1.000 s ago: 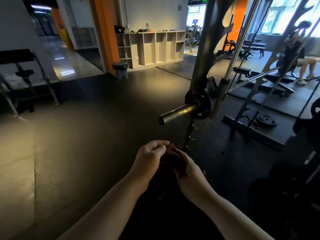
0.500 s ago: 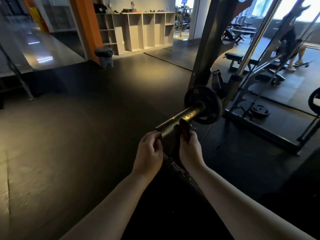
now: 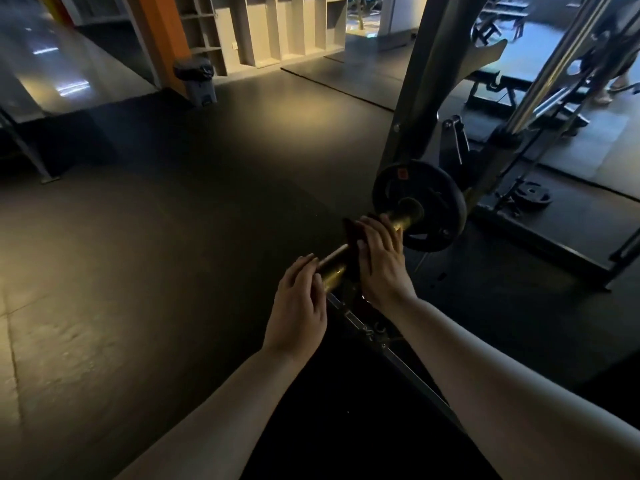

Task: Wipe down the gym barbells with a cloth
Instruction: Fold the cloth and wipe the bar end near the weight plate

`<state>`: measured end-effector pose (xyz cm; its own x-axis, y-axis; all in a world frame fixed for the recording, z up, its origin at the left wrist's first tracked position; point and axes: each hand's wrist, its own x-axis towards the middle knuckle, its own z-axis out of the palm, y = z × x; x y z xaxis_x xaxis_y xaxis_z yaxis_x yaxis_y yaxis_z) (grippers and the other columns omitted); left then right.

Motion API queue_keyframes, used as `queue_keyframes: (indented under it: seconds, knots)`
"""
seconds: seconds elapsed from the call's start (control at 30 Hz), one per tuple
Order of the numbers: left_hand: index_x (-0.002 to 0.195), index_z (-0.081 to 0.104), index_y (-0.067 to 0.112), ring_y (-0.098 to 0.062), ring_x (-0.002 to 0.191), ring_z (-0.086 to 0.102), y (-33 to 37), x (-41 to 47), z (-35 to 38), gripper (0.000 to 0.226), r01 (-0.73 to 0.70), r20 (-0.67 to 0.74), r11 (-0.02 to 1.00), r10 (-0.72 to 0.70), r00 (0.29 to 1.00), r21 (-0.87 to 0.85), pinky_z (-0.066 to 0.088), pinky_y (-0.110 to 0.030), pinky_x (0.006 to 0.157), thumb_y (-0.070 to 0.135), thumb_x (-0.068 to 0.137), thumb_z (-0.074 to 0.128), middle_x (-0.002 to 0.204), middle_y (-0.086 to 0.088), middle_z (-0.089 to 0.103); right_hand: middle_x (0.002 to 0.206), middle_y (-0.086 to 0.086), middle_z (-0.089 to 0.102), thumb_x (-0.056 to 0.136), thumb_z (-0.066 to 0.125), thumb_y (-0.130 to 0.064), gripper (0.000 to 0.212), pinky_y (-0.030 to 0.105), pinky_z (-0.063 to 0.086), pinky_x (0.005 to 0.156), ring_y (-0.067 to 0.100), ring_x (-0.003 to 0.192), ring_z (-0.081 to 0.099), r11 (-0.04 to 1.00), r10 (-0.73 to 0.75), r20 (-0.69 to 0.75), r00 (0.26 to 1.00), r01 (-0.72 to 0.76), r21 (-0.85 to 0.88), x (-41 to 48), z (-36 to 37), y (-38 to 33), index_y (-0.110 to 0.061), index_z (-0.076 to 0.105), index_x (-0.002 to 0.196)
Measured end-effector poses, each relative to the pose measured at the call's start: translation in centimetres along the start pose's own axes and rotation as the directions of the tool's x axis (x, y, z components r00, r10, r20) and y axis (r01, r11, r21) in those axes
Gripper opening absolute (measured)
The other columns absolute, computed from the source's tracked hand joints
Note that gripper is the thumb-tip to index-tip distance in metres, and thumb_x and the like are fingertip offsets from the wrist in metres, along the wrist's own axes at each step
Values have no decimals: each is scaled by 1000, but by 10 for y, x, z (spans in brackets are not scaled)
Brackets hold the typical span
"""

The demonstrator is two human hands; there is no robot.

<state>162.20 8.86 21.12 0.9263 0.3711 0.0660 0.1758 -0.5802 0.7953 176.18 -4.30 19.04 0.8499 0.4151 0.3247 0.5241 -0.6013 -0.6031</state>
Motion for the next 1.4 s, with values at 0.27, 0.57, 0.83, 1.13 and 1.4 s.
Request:
queue_keyframes:
  seconds: [0.27, 0.57, 0.83, 1.13, 1.4]
  knots:
    - [152, 40, 21, -12, 150, 26, -1, 11, 18, 46, 50, -67, 997, -46, 997, 54, 35, -42, 120, 27, 106, 41, 160, 2, 33, 160, 0, 36, 98, 61, -25, 63, 50, 8, 127, 20, 157, 9, 896, -425, 193, 884, 441, -46, -18, 5, 14, -19, 36, 156]
    - [152, 40, 19, -12, 150, 28, -9, 7, 26, 54, 16, -138, 996, -4, 990, 83, 37, -43, 119, 36, 100, 35, 159, 1, 34, 165, -1, 29, 103, 41, -36, 59, 56, 7, 127, 24, 158, 5, 914, -398, 137, 907, 405, -23, -38, 26, 0, -15, 35, 157]
    - [154, 37, 17, -13, 151, 25, -26, 5, 33, 52, -43, -209, 988, 74, 975, 149, 37, -45, 119, 38, 107, 30, 160, 1, 33, 162, -2, 31, 107, 27, -37, 53, 58, 20, 124, 20, 158, 6, 987, -159, -17, 987, 159, -8, -13, 16, 14, -17, 36, 155]
    - [141, 54, 11, -20, 141, 45, 4, 16, 31, 48, -1, -212, 954, 67, 975, 299, 42, -43, 116, 32, 103, 33, 146, -7, 53, 157, -1, 40, 107, 25, -42, 52, 57, 18, 124, 20, 156, 13, 969, -228, 45, 973, 231, -91, 11, 0, 38, -20, 41, 151]
    - [132, 62, 5, -27, 135, 52, 6, 29, 43, 45, 9, -219, 847, 127, 968, 531, 39, -48, 117, 26, 100, 40, 135, -14, 63, 158, 5, 42, 109, 37, -36, 48, 58, 24, 123, 31, 152, 27, 774, -606, 150, 781, 623, -118, 1, 8, 53, -17, 38, 153]
